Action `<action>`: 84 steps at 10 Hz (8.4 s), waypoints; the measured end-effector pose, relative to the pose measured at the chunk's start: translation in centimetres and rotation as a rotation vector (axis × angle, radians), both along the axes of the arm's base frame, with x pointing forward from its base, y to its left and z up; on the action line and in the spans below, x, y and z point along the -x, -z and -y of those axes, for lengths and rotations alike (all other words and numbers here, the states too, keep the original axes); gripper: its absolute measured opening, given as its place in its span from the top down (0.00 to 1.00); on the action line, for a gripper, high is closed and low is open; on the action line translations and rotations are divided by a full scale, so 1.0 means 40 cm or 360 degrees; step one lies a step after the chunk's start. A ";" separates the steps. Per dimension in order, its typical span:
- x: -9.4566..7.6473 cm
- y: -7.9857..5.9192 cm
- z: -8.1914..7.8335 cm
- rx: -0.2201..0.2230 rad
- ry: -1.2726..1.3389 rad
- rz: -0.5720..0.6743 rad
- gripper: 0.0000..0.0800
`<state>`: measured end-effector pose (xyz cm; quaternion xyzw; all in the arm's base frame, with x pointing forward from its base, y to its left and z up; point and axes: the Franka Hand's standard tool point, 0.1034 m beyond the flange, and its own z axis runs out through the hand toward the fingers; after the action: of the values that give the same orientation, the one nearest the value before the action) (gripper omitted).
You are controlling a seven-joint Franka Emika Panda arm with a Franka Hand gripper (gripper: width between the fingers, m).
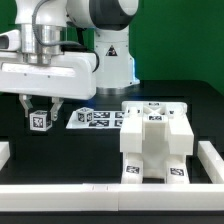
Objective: Assemble chair
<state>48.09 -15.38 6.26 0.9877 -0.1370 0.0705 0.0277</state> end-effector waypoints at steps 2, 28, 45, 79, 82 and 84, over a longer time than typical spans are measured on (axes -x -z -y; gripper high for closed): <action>0.006 0.004 0.001 -0.0001 -0.0002 -0.0006 0.64; 0.123 0.094 -0.090 -0.0313 0.0002 -0.1062 0.19; 0.226 0.137 -0.051 -0.0635 0.0067 -0.1774 0.19; -0.107 -0.271 -0.321 -0.0273 -0.0004 -0.0299 0.64; -0.207 -0.290 -0.486 -0.0165 -0.0171 0.0114 0.64; -0.190 -0.276 -0.509 -0.0119 -0.0158 0.0312 0.64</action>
Offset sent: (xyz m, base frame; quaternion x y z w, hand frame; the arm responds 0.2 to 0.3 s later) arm -0.0495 0.0195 -0.0340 0.0424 -0.0558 0.0008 0.9975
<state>55.70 4.98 17.29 0.9820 -0.0925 0.1629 -0.0263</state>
